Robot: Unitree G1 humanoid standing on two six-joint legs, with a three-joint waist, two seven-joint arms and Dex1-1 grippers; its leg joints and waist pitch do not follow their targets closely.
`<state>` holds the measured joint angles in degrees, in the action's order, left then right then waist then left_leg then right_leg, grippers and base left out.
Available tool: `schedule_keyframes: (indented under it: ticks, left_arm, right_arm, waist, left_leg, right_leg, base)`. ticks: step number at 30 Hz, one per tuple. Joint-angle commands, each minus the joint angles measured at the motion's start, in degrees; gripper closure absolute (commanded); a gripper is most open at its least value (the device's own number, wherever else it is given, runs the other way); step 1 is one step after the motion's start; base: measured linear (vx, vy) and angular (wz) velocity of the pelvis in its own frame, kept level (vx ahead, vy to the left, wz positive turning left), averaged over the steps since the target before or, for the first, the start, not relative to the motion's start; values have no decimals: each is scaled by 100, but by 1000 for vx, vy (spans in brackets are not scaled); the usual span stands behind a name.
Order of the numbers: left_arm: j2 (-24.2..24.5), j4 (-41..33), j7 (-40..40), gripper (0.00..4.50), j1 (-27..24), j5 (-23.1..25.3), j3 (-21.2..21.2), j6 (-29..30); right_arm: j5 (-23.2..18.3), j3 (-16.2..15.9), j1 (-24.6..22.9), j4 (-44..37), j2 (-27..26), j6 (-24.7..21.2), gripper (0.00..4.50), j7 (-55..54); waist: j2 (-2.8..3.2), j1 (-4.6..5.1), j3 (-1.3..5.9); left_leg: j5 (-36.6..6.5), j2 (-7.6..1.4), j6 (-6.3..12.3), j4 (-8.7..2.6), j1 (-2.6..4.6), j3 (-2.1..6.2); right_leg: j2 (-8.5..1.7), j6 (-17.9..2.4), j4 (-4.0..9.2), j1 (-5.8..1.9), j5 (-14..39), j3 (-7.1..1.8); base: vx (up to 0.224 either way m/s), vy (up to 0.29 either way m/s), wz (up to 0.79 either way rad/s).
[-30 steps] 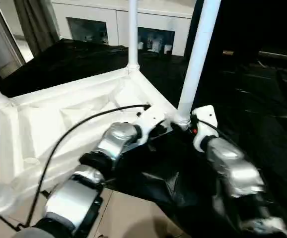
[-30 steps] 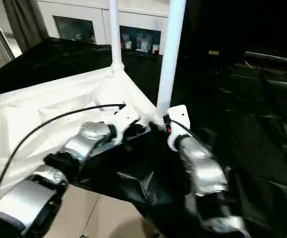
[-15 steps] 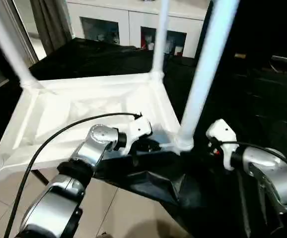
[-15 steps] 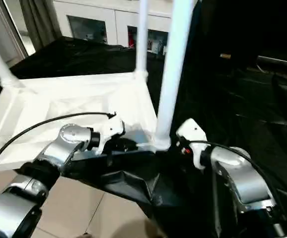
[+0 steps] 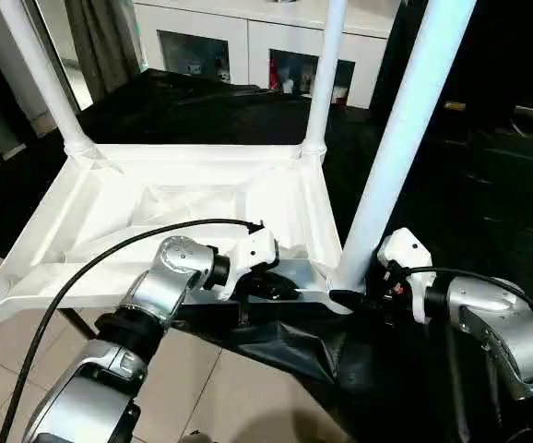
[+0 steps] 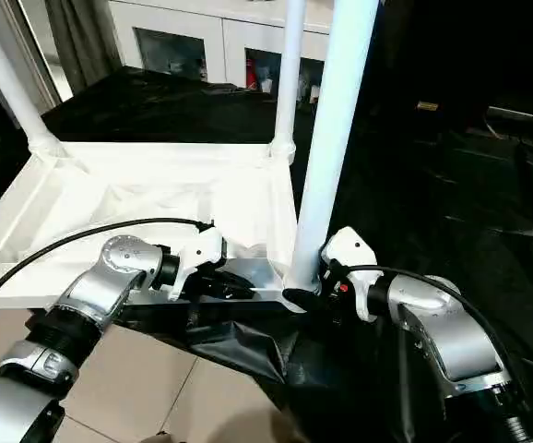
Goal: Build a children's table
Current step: Rotate leg to tighten
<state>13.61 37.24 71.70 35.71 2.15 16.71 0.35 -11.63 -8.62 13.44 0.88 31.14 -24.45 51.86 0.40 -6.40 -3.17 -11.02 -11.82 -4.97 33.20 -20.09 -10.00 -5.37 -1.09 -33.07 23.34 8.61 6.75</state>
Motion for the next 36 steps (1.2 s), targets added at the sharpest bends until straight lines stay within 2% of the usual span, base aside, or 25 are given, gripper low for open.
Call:
schedule_keyframes:
  ticks: [1, 3, 10, 14, 15, 16, 18, 19, 20, 21, 24, 25, 26, 28, 30, 32, 33, 35, 36]
  left_arm:
    - [-77, -308, 181, 450, 5, -341, -39, -37]
    - [-71, -322, 184, 450, -2, -337, -41, -25]
    - [-69, -344, 93, 450, -32, -282, -33, 21]
    - [-214, 109, -828, 450, 194, 91, -102, 71]
    - [-214, 109, -828, 450, 194, 91, -102, 71]
    - [-384, 441, -1459, 450, 390, 192, -228, 144]
    - [-626, 810, -2275, 450, 624, 332, -324, 242]
    - [-773, 1002, -2637, 450, 748, 355, -376, 304]
    - [-819, 1058, -2735, 450, 784, 354, -394, 322]
    - [-933, 1194, -2966, 450, 872, 341, -439, 368]
    - [-1249, 1582, -3474, 450, 1120, 308, -504, 352]
    - [-1351, 1684, -3569, 450, 1189, 310, -502, 305]
    - [-1400, 1748, -3604, 450, 1227, 314, -504, 267]
    - [-1537, 1912, -3625, 450, 1330, 365, -455, 106]
    - [-1564, 1967, -3606, 450, 1362, 376, -440, 42]
    - [-1529, 1958, -3426, 450, 1363, 323, -441, -48]
    - [-1510, 1954, -3390, 450, 1357, 316, -439, -64]
    - [-1454, 1972, -3286, 450, 1352, 310, -437, -145]
    - [-1410, 1975, -3215, 450, 1347, 303, -442, -190]
  right_arm:
    - [-23, -27, 35, 16, 34, -36, 159, 37]
    - [-24, -25, 32, 14, 35, -38, 173, 42]
    - [26, -25, -21, 50, -39, -13, 183, -77]
    - [216, 156, 105, 459, -506, -130, 184, -957]
    - [216, 156, 105, 459, -506, -130, 185, -957]
    - [330, 320, 218, 786, -949, -217, 185, -1719]
    - [360, 656, 395, 1164, -1603, -435, 186, -2812]
    - [446, 715, 499, 1366, -1864, -429, 186, -3277]
    - [470, 724, 530, 1425, -1934, -421, 187, -3394]
    - [525, 738, 607, 1569, -2102, -394, 187, -3660]
    - [604, 763, 879, 1990, -2566, -202, 187, -4230]
    - [619, 765, 981, 2121, -2697, -140, 187, -4361]
    - [639, 777, 1035, 2185, -2769, -116, 187, -4412]
    - [734, 768, 1216, 2348, -2969, 8, 187, -4512]
    - [748, 761, 1269, 2378, -3000, 63, 187, -4511]
    - [690, 777, 1303, 2302, -2963, 238, 132, -4378]
    - [673, 793, 1295, 2277, -2942, 279, 118, -4341]
    - [580, 827, 1264, 2182, -2874, 332, 109, -4134]
    - [521, 852, 1233, 2080, -2806, 215, 96, -4028]
  waist:
    - [-102, 17, 375]
    - [-105, 15, 381]
    - [-85, 14, 397]
    - [-68, 43, 383]
    - [-77, 61, 382]
    - [-58, 107, 371]
    - [-56, 150, 360]
    - [-69, 181, 377]
    - [-63, 183, 390]
    - [-43, 205, 384]
    - [-47, 203, 409]
    - [-41, 198, 410]
    - [-45, 206, 416]
    - [-32, 196, 421]
    - [-24, 195, 419]
    - [-33, 192, 408]
    - [-29, 190, 406]
    - [-61, 191, 402]
    - [-55, 187, 402]
  left_leg:
    - [-909, -154, 439, -362, -8, 9]
    - [-897, -151, 434, -359, -11, 10]
    - [-826, -149, 436, -349, -11, 11]
    - [-921, -131, 344, -353, -15, 16]
    - [-947, -123, 322, -354, -24, 14]
    - [-1025, -113, 271, -351, -16, 15]
    - [-1133, -93, 191, -352, 1, 17]
    - [-1193, -76, 107, -356, -5, 37]
    - [-1122, -80, 87, -352, 13, 41]
    - [-1143, -85, 90, -356, 15, 46]
    - [-1065, -78, 163, -350, -2, 37]
    - [-1031, -73, 181, -344, 4, 30]
    - [-964, -76, 183, -347, -18, 38]
    - [-934, -77, 211, -343, -6, 30]
    - [-939, -83, 236, -346, -8, 29]
    - [-1013, -87, 270, -351, 1, 25]
    - [-1033, -88, 283, -353, 5, 24]
    - [-1039, -87, 330, -351, -11, 20]
    - [-1037, -85, 345, -353, -8, 22]
  right_leg:
    - [-354, -822, 404, -338, 1891, -319]
    - [-358, -821, 398, -348, 1888, -321]
    - [-348, -856, 378, -355, 1733, -320]
    - [-345, -837, 396, -346, 1895, -305]
    - [-336, -803, 412, -349, 1961, -303]
    - [-328, -760, 428, -313, 2099, -302]
    - [-318, -727, 462, -298, 2265, -288]
    - [-335, -638, 485, -326, 2491, -259]
    - [-337, -585, 493, -322, 2447, -267]
    - [-328, -627, 489, -308, 2353, -272]
    - [-327, -696, 457, -337, 2056, -285]
    - [-329, -716, 459, -328, 1991, -289]
    - [-328, -765, 428, -350, 1844, -291]
    - [-323, -832, 412, -349, 1678, -298]
    - [-326, -868, 410, -357, 1590, -301]
    - [-331, -895, 407, -365, 1607, -303]
    - [-333, -900, 415, -362, 1633, -302]
    - [-340, -881, 415, -374, 1687, -304]
    - [-341, -871, 421, -375, 1720, -302]
  base:
    - [0, 0, 0]
    - [0, 0, 0]
    - [0, 0, 0]
    - [0, 0, 0]
    - [0, 0, 0]
    - [0, 0, 0]
    - [0, 0, 0]
    - [0, 0, 0]
    - [0, 0, 0]
    - [0, 0, 0]
    - [0, 0, 0]
    - [0, 0, 0]
    - [0, 0, 0]
    - [0, 0, 0]
    - [0, 0, 0]
    - [0, 0, 0]
    - [0, 0, 0]
    - [0, 0, 0]
    - [0, 0, 0]
